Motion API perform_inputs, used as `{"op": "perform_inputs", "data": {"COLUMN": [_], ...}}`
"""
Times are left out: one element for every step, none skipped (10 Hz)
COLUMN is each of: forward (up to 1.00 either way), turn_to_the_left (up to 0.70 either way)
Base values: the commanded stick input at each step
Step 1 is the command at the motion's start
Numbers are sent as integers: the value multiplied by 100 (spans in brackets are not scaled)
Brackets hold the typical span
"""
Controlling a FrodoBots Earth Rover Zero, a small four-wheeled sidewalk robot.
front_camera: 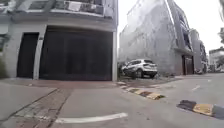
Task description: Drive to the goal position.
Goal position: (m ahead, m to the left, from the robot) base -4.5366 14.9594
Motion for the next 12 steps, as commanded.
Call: {"op": "perform_inputs", "data": {"forward": [46, 46, 46, 46, 46, 46, 46, 46, 46, 46, 46, 46], "turn_to_the_left": [46, 46, 46, 46, 46, 46, 46, 46, 46, 46, 46, 46]}}
